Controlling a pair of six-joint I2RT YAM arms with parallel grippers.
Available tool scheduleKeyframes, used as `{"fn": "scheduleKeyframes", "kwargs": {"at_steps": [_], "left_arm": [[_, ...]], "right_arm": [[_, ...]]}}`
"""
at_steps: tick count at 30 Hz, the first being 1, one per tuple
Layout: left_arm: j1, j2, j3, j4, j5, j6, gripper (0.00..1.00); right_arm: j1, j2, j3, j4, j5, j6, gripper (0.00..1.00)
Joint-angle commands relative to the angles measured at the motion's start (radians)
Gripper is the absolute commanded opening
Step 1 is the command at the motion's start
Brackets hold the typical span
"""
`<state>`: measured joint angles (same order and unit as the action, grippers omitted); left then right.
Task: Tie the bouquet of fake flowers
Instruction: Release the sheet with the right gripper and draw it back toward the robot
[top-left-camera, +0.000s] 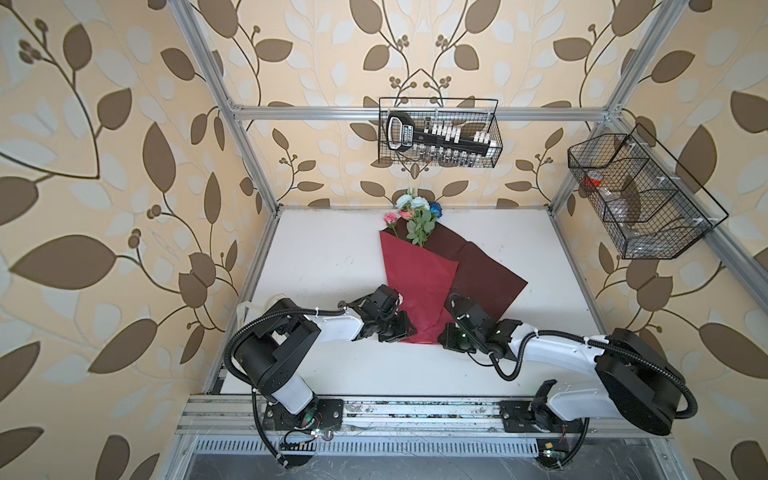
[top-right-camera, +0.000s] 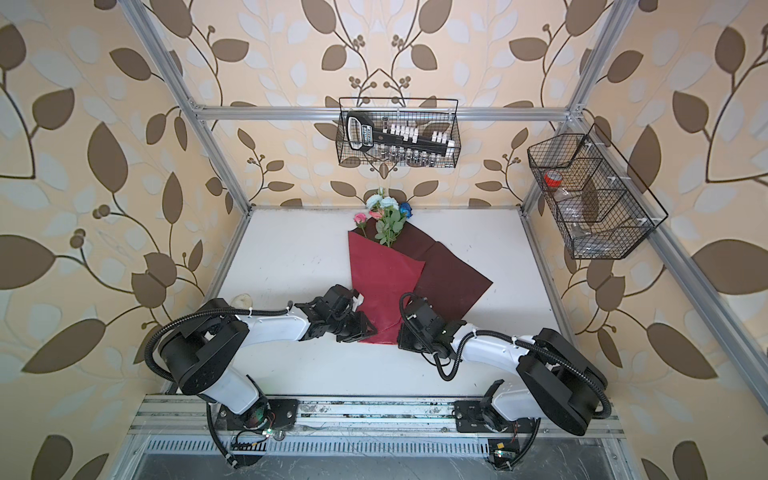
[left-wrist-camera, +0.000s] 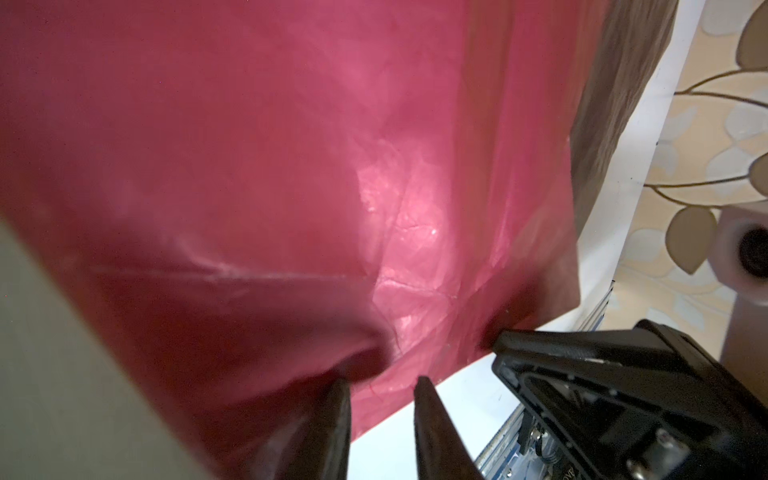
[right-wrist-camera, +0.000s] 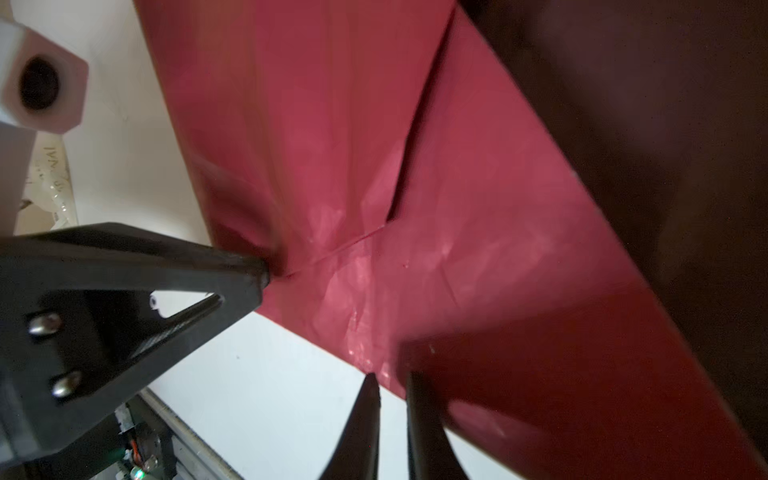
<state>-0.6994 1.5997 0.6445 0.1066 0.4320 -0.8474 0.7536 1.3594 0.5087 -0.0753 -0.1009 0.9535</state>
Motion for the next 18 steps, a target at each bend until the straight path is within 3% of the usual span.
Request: {"fn": "scheduleKeyframes", "kwargs": {"at_steps": [1, 9, 18], "left_arm": [[-0.001, 0.035, 0.001, -0.057, -0.019, -0.001, 0.28], [0.0, 0.039, 0.001, -0.062, -0.024, -0.001, 0.28], [0.0, 0.04, 0.004, -0.071, -0.023, -0.001, 0.27]], "right_arm": [[-0.037, 0.012, -0.039, 0.0, 0.012, -0.005, 0.16], [-0.086, -0.029, -0.093, -0.041, 0.013, -0.013, 0.15], [-0.141, -0.179, -0.141, -0.139, 0.039, 0.0, 0.16]]}}
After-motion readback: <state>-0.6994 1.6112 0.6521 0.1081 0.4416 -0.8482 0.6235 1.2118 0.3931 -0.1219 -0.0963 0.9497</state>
